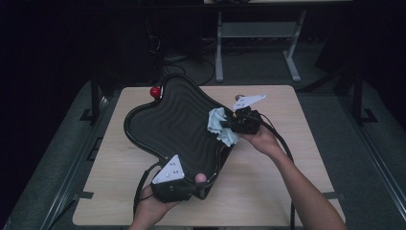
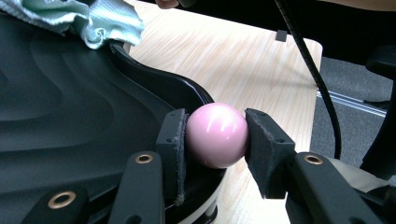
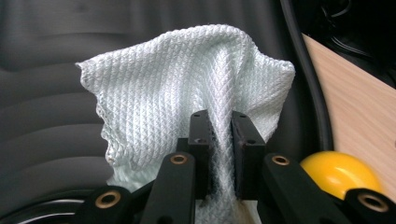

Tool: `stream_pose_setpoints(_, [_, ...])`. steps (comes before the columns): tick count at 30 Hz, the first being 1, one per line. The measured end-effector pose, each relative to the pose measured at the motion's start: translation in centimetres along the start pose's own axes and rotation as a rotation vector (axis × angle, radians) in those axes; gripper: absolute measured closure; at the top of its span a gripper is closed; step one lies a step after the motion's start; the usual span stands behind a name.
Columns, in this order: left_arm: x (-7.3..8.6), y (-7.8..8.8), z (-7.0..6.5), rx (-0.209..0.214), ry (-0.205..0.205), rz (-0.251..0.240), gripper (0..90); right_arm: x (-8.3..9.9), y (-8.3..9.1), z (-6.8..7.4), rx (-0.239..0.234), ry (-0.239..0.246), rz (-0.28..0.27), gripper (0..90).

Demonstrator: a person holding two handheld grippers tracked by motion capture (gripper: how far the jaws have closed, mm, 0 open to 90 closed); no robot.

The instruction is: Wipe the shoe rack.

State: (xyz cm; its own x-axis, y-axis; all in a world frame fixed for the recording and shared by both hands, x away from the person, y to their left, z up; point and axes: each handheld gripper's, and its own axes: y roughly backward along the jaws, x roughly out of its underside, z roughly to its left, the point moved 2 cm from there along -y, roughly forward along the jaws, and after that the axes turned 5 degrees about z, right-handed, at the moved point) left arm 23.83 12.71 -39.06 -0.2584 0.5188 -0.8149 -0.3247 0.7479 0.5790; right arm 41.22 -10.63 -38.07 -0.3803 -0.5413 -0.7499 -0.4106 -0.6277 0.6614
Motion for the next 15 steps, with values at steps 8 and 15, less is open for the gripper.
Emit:
stream_pose_setpoints(8, [0.0,0.0,0.0,-0.002,-0.002,0.001,60.3,0.4,0.2,-1.0,0.023,-0.018,0.009,80.0])
stream_pose_setpoints(15, [-0.1,0.0,0.0,-0.001,-0.001,0.003,60.3,-1.1,-0.3,-0.4,0.027,0.013,0.016,79.8])
